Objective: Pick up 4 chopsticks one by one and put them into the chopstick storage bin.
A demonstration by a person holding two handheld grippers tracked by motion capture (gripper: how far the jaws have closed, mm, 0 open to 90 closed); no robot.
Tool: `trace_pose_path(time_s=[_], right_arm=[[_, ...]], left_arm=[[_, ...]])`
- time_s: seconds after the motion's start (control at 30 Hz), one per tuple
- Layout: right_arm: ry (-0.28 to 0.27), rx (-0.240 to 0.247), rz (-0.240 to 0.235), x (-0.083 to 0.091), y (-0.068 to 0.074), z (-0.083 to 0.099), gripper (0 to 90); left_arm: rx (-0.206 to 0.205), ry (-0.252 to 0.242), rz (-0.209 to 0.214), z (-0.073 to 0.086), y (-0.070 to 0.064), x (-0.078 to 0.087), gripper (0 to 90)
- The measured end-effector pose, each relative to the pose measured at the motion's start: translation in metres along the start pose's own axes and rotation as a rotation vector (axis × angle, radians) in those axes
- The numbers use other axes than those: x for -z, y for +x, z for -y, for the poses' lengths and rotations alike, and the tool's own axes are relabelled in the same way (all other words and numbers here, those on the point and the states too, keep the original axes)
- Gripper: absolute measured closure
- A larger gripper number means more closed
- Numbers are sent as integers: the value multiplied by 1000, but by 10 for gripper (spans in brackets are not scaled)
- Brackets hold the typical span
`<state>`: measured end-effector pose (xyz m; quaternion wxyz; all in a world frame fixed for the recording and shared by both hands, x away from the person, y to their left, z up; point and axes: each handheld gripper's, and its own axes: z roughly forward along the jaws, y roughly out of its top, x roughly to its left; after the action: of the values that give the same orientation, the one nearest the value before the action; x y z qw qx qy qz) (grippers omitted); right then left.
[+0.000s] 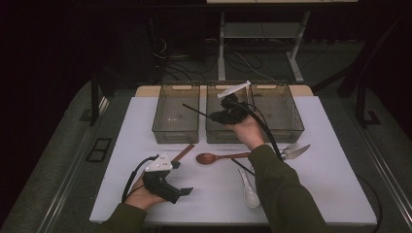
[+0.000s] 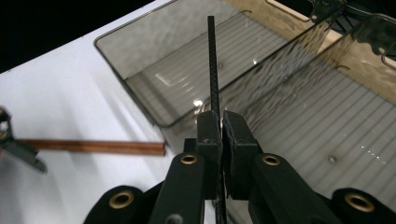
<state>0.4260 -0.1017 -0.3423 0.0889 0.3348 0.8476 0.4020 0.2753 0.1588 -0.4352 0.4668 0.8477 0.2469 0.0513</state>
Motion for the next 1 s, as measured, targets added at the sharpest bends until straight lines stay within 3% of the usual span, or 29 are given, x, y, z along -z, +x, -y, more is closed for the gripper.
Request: trace_pose_path(time_s=[0.27,0.67,1.0], right_arm=[[23,-7,8,-24,4,-17,864],[67,-24,57,-70,11,-41,863],[95,-36,50,-106,21,-55,862]], left_arm=[[-8,4,4,0,1,0,0],[-4,-7,9,-1,0,2,0],[-16,-8,21,-1,2,2,0]])
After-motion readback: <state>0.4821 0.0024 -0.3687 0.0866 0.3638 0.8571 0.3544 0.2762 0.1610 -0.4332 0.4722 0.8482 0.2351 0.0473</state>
